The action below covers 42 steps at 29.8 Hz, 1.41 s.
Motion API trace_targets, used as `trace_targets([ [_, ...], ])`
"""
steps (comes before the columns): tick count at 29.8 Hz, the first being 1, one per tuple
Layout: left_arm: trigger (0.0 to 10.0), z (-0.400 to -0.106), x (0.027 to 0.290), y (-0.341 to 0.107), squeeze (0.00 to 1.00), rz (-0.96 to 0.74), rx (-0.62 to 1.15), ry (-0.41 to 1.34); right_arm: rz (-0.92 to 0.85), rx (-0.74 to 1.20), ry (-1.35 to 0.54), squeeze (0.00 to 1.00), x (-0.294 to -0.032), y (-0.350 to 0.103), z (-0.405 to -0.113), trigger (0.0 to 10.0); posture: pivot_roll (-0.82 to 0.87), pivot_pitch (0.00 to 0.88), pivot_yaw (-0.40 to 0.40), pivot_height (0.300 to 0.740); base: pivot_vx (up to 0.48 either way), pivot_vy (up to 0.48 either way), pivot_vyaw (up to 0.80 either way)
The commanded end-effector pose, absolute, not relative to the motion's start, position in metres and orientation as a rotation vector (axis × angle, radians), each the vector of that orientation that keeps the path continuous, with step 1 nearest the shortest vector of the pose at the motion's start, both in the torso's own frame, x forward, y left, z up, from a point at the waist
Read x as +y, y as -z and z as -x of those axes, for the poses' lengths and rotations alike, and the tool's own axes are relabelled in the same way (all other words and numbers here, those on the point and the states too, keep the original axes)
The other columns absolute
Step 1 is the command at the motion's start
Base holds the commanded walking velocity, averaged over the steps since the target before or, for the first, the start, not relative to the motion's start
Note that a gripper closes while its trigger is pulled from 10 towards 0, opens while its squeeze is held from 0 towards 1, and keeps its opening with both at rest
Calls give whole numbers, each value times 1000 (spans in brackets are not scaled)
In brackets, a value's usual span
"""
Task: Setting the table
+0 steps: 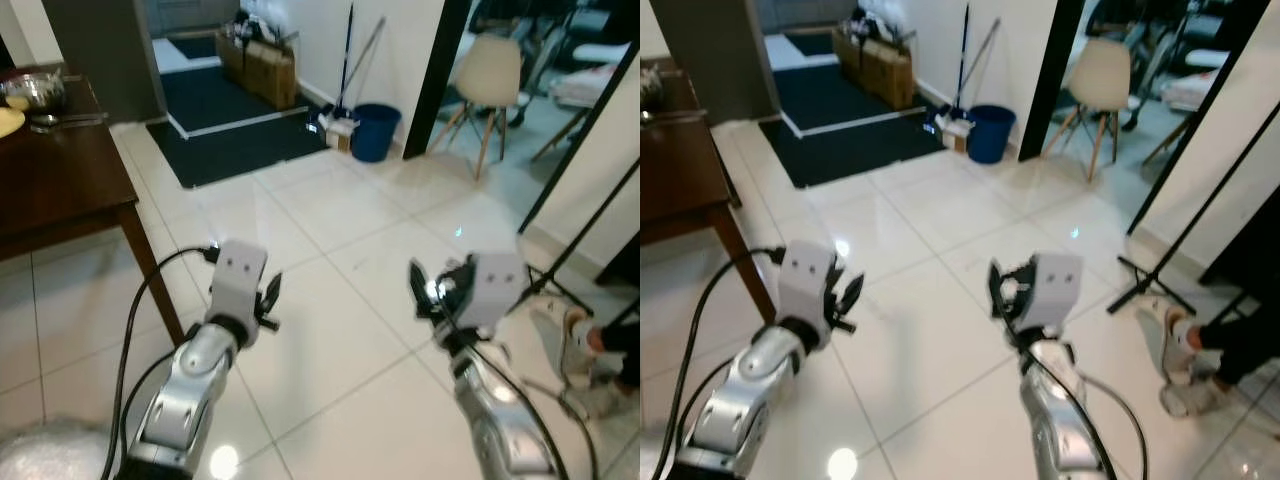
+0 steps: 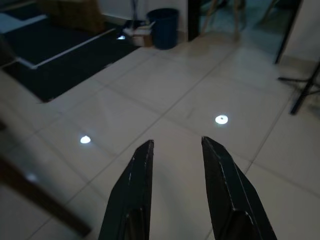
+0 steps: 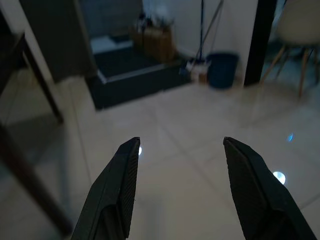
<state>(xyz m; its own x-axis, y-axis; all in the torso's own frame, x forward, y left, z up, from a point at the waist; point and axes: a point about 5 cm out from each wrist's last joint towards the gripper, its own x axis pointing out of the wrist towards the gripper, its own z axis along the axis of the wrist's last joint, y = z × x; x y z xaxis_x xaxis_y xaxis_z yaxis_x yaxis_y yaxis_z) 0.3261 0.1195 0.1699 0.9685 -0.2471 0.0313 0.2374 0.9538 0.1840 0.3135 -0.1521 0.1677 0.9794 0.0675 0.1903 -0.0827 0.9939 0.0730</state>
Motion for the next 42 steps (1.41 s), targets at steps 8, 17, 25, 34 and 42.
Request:
trace_targets([
  [8,10000,-316,108,-135,0,-272,23,266,25,-94,-131,0,-135,-129,-303,10000,16,58,45,740,428,0,0],
  [17,10000,-318,103,-138,0,-267,-9,284,28,-114,-135,0,-133,-131,-306,10000,17,50,50,740,480,0,0],
  [25,10000,-319,104,-139,0,-268,-18,280,38,-123,-131,0,-134,-131,-307,10000,17,52,51,740,480,0,0],
  [34,10000,-320,105,-139,0,-267,-20,278,41,-123,-127,0,-134,-129,-307,10000,19,57,54,740,480,0,0],
  [42,10000,-320,106,-139,0,-265,-22,277,45,-128,-134,0,-134,-129,-307,10000,19,58,55,740,480,0,0],
])
